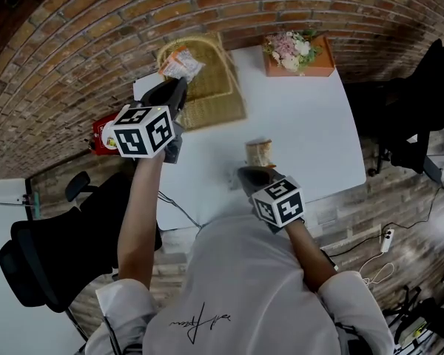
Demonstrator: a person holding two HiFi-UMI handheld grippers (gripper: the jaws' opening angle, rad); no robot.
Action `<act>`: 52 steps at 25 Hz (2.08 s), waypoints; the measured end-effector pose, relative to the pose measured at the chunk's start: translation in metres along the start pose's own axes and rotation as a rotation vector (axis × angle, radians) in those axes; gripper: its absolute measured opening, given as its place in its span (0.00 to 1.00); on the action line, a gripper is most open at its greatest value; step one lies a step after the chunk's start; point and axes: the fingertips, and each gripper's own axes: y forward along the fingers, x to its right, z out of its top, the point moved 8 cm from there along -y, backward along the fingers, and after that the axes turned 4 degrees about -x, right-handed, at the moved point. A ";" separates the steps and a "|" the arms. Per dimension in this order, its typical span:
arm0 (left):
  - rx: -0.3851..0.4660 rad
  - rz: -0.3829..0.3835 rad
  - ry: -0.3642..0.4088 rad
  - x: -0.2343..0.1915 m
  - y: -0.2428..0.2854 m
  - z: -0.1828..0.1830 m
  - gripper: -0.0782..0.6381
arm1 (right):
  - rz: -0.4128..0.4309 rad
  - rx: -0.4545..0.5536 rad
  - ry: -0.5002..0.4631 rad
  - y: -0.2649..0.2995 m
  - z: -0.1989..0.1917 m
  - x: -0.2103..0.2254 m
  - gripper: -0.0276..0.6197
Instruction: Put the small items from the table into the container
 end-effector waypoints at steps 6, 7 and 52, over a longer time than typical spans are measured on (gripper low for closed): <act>-0.061 0.035 0.098 0.003 0.010 -0.004 0.14 | 0.000 -0.005 0.005 0.002 0.001 0.001 0.08; -0.068 0.033 0.101 0.002 0.011 -0.005 0.14 | -0.001 -0.004 0.007 0.002 0.002 0.001 0.08; -0.053 0.050 0.073 0.003 0.000 -0.015 0.27 | 0.006 0.007 -0.031 -0.004 0.003 -0.004 0.08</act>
